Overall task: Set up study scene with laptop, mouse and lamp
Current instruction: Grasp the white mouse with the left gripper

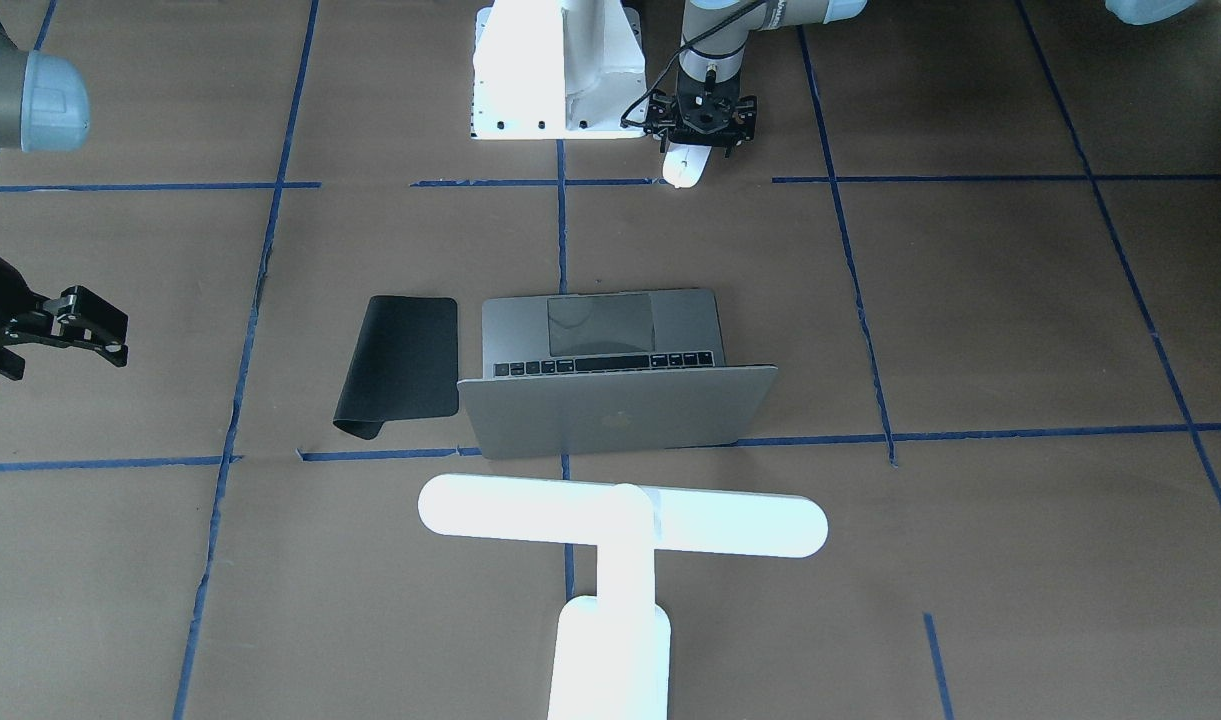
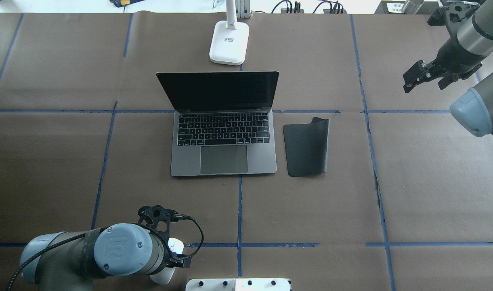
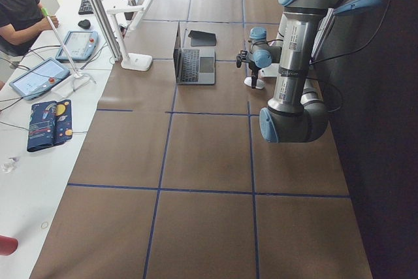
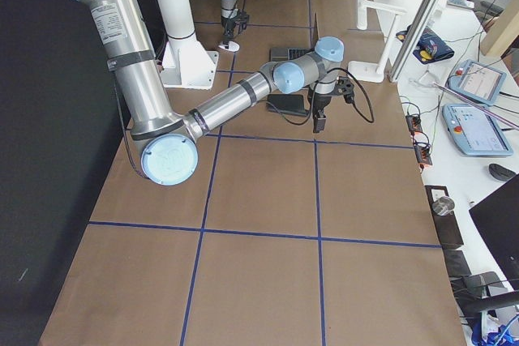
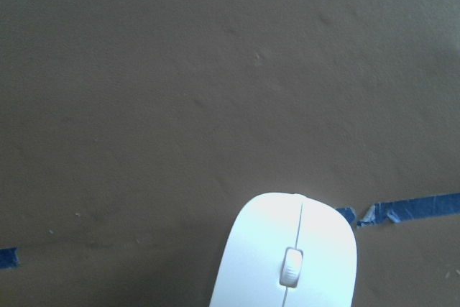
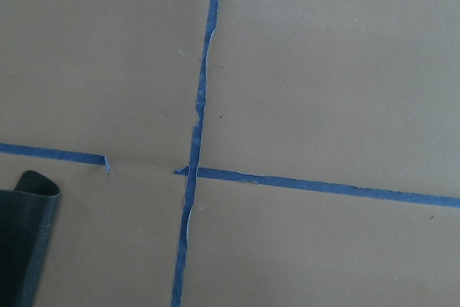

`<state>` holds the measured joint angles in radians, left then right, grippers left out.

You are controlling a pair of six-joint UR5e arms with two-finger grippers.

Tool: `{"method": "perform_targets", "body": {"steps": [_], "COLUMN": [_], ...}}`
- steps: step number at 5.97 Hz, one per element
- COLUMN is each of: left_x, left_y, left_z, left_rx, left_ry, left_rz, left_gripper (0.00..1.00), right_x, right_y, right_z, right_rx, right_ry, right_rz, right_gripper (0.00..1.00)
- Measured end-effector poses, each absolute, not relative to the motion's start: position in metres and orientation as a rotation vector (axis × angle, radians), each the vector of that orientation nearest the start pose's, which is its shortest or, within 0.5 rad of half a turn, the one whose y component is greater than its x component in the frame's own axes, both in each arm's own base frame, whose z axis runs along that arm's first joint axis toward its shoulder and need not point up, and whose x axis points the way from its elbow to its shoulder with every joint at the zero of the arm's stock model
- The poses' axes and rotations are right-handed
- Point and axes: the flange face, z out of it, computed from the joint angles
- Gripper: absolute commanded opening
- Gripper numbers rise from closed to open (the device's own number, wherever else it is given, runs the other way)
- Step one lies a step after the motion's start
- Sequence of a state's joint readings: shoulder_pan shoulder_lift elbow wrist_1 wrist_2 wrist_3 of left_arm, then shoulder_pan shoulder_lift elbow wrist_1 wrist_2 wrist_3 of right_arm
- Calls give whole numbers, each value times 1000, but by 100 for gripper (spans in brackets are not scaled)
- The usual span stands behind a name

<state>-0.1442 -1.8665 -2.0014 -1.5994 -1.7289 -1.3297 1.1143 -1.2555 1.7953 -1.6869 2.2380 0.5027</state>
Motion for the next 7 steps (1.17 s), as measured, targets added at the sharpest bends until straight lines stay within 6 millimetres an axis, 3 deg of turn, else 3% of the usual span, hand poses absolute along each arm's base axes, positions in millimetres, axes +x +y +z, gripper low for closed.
{"method": "perform_targets", "body": {"steps": [3,5,6,7], "left_x": [540,541,541,541], "left_y": [-197,-197,-198,-199], "left_z": [315,311,306,302], "left_rx": [-2,-3,-3,-2], "left_ry": [792,797,806,812], "left_rz": [149,147,147,146], "left_gripper": [99,37,12,6], "right_x": [-196,-196,-196,-196], "right_y": [-563,-563,-563,-563], "right_z": [396,395,393,391], "right_rx": [58,58,56,54], "right_ry": [-768,-769,-768,-767], "right_rz": [-97,-96,-95,-94], "right_gripper": [100,100,100,100]}}
